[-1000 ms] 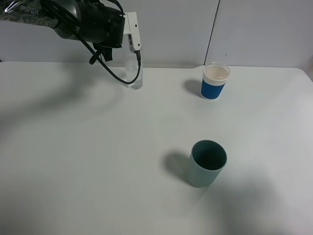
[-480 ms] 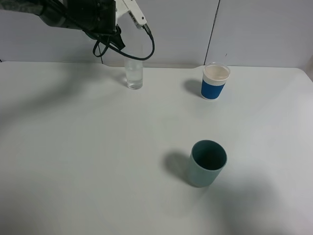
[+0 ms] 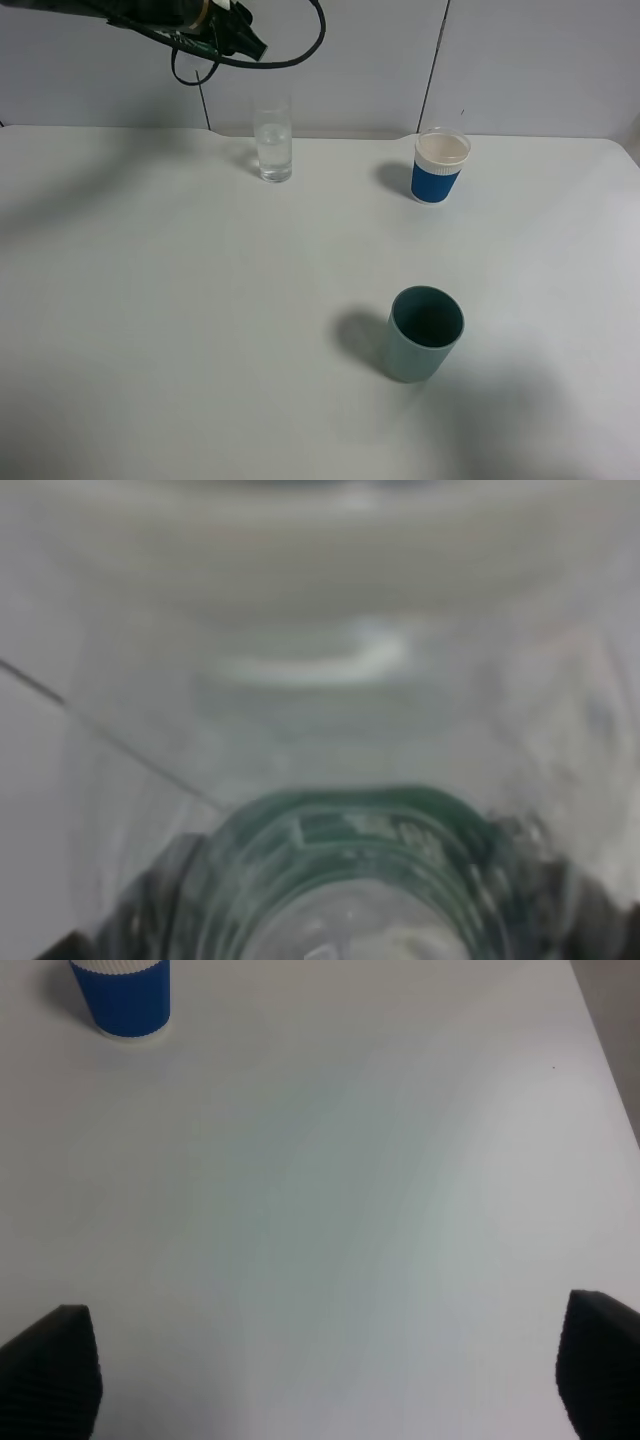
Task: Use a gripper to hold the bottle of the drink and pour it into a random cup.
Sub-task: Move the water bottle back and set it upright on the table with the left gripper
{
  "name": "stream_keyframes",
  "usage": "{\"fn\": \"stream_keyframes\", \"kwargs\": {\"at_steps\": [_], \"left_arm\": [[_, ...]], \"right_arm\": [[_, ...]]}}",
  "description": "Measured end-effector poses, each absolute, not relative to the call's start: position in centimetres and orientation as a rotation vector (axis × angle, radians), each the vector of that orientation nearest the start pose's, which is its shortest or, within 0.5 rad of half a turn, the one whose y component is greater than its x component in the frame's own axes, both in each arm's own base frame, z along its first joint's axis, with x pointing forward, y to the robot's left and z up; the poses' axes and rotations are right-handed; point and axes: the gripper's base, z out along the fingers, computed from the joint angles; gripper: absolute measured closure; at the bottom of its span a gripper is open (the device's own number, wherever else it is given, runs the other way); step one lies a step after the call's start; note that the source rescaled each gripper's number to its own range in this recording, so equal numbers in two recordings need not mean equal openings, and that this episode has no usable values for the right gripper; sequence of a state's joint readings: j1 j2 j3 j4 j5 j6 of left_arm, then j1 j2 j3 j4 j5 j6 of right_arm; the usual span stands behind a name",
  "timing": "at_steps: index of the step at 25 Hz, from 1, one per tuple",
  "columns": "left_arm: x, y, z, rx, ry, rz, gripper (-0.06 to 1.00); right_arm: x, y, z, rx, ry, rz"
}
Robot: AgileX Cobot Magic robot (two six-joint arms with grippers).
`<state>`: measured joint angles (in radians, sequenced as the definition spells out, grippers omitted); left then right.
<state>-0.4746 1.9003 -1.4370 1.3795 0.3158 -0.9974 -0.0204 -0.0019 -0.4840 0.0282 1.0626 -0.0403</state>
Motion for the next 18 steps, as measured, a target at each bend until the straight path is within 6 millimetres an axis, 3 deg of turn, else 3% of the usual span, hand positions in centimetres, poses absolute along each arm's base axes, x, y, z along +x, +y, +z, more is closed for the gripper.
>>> {"fn": "stream_keyframes", "kwargs": {"at_steps": [10, 18], "left_arm": [[37.1, -14.2, 26.2, 0.55, 1.959, -0.137, 0.94], [33.5, -10.6, 24.8, 0.496, 1.99, -0.318, 0.94]], "right_arm": [[-0.3, 0.2, 27.3, -0.022, 2.06, -0.004], [-0.3, 0.2, 27.3, -0.022, 2.06, -0.004]]}}
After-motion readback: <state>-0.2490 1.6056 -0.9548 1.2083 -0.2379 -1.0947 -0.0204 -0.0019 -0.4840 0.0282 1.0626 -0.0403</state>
